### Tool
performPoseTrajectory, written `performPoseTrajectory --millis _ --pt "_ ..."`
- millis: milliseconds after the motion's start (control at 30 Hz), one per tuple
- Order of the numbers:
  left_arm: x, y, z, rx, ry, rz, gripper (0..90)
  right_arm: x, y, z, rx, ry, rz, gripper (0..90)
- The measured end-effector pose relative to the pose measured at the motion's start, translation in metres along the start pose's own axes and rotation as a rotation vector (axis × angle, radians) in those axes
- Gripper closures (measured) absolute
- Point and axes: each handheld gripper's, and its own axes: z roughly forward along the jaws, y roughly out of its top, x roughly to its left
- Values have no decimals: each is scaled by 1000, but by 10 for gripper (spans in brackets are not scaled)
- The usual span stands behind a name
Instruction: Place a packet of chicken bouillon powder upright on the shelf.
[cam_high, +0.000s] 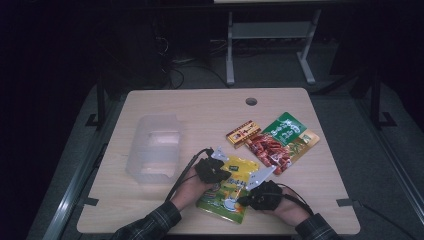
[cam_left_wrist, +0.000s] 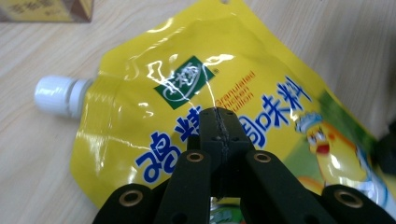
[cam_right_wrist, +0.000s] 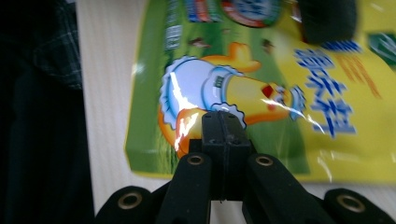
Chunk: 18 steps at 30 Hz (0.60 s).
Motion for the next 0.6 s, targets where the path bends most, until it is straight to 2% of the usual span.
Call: performPoseTrajectory --millis 33,67,100,133,167,300,367,400,467,500,533,600 --pt "-1 1 2 -9 -4 -18 900 1 1 2 -5 6 -10 900" --pt "0 2 2 5 -7 5 900 3 3 3 -8 13 -12 899" --pt "-1 4 4 0 -11 -1 900 4 5 5 -11 15 -23 899" --pt "-1 5 3 20 -17 19 900 5 6 6 -19 22 -27 900" --pt "-3 6 6 -1 -22 3 900 7 8 8 -19 33 -18 900" --pt "-6 10 10 9 -39 30 900 12 16 15 -33 60 -51 899" --pt "-9 10 12 -5 -44 17 900 12 18 13 -50 65 -60 899" --pt "-9 10 12 -11 -47 10 900 12 17 9 -57 62 -39 899" --pt "-8 10 12 -12 -55 14 900 9 14 4 -75 48 -28 900" --pt "-8 10 13 -10 -62 18 900 8 12 -2 -87 35 4 899" --pt "-9 10 14 -28 -70 6 900 7 10 -6 -97 29 30 899" --pt "-11 11 16 -27 -80 16 900 2 5 -14 -116 -1 61 899"
